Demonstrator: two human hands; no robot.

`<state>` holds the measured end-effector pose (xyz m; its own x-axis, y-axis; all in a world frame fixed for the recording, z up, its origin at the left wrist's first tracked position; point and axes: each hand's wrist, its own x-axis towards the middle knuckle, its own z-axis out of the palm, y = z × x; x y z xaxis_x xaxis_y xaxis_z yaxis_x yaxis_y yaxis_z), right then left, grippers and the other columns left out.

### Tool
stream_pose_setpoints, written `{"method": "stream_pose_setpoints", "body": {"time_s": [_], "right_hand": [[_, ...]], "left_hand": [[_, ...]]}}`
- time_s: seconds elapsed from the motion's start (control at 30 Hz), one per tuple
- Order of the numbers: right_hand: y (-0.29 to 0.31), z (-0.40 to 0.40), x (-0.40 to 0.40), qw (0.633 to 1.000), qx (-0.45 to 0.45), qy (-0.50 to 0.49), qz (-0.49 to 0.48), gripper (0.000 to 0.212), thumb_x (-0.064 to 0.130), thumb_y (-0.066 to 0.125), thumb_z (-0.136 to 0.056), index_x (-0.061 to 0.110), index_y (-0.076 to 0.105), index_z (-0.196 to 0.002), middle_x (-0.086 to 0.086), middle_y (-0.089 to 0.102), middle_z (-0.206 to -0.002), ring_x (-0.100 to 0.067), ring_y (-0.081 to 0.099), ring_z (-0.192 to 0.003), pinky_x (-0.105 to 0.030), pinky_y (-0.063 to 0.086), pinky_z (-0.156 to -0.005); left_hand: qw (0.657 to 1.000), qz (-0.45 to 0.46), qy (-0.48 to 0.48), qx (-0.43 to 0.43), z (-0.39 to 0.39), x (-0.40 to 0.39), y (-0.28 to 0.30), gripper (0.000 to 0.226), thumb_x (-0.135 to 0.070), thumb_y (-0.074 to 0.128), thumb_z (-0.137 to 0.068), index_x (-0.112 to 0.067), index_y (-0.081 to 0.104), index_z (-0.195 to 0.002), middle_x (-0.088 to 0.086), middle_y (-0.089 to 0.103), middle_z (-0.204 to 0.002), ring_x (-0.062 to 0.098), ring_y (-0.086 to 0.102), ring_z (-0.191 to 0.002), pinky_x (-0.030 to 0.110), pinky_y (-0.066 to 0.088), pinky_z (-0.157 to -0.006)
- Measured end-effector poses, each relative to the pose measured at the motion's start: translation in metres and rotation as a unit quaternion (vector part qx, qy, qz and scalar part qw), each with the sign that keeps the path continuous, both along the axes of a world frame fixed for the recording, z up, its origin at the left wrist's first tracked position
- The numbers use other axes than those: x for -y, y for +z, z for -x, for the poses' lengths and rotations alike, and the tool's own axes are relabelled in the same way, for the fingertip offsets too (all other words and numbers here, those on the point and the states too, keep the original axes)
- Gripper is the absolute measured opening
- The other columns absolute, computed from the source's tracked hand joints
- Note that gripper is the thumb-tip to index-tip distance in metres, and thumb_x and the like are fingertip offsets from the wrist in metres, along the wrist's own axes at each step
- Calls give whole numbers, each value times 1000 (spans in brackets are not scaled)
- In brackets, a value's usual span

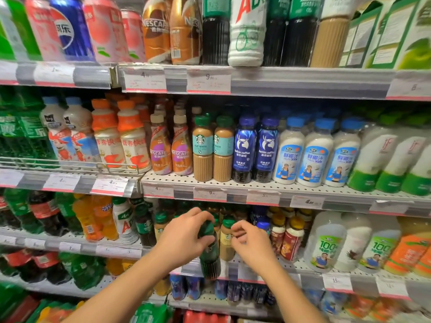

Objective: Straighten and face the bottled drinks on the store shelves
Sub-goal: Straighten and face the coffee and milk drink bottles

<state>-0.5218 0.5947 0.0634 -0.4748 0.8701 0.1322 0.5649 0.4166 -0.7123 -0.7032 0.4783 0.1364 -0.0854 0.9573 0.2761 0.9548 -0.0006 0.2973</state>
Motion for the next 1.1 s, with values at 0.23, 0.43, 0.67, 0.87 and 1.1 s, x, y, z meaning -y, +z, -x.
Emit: {"method": "stream_pose_setpoints", "body": {"time_s": [0.23,0.43,0.67,0.87,1.1], "right_hand": [[31,-45,39,991,-63,91,79,65,52,84,-67,46,57,-125,21,65,-114,1,64,-102,-27,57,-86],[42,-69,41,999,-40,28,-21,62,63,80,-63,43,56,-116,25,68,-101,4,63,-93,-27,55,-84],[75,-112,38,994,-28,5,-102,59,64,76,-65,42,57,-116,24,66,-100,3,60,-94,-21,50,-82],[132,-157,20,986,-46,-49,-155,67,73,71,-61,42,61,-120,19,69,-103,-4,61,-97,-26,51,-86],[230,-201,-2,963,-116,-81,-228,50,64,79,-66,37,63,-104,18,68,-93,-4,62,-86,-30,51,-77]], "left_hand": [[999,-21,-49,2,-29,-17,27,39,-52,67,-83,-37,59,-118,-17,60,-110,10,59,-100,31,49,-83],[994,-46,-98,-3,-67,-21,53,40,-55,66,-83,-38,60,-119,-18,60,-106,5,58,-96,27,47,-83],[985,-61,-160,-2,-112,-25,89,43,-54,64,-83,-40,58,-123,-22,58,-111,0,58,-99,26,49,-87],[975,-123,-184,21,-138,-36,160,39,-47,66,-89,-34,66,-125,-20,69,-109,0,65,-86,22,51,-79],[961,-221,-158,-40,-155,-52,263,24,-33,68,-92,-28,70,-116,-13,70,-109,5,66,-83,33,54,-82]]}}
